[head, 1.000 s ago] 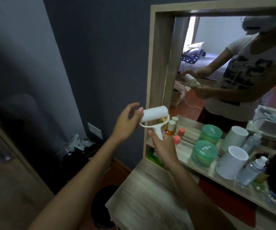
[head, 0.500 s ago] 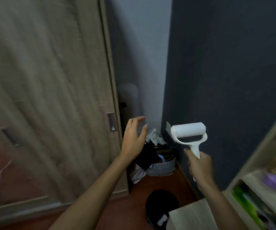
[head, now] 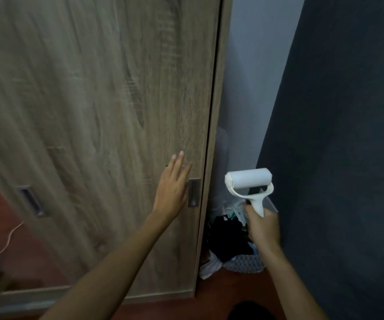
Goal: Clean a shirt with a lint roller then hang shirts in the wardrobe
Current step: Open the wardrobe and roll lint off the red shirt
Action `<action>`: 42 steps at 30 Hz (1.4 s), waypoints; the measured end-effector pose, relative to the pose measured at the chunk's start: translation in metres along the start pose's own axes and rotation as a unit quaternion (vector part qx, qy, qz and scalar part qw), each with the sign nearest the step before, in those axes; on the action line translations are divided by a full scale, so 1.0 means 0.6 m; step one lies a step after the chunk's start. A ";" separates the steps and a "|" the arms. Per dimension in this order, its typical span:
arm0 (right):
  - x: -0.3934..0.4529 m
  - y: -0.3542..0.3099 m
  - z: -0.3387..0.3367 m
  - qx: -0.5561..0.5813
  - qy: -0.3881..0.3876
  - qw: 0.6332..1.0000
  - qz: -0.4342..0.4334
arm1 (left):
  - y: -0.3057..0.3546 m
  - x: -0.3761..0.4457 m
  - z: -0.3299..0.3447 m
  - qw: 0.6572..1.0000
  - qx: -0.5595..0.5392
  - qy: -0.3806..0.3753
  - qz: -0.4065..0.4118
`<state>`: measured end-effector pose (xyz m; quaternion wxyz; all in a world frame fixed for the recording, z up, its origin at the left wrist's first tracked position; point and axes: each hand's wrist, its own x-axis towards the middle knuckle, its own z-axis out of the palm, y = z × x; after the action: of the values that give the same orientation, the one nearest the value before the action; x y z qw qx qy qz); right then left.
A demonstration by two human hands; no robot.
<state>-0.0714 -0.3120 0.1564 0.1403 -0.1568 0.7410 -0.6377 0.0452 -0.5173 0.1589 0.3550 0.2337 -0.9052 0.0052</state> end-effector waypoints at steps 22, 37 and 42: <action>0.045 -0.062 0.187 0.043 0.025 0.990 -0.131 | -0.103 0.074 0.177 0.976 0.177 -0.038 0.118; 0.099 -0.133 0.185 0.089 -0.027 0.975 -0.200 | -0.106 0.042 0.179 0.977 0.213 -0.005 0.029; 0.099 -0.142 0.204 0.101 -0.098 0.966 -0.218 | -0.144 0.016 0.156 0.973 0.232 0.007 -0.014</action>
<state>-0.0711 -0.4588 0.2223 0.0851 -0.3607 0.6033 -0.7062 0.0162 -0.6148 0.0814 0.2975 0.3221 -0.8734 0.2119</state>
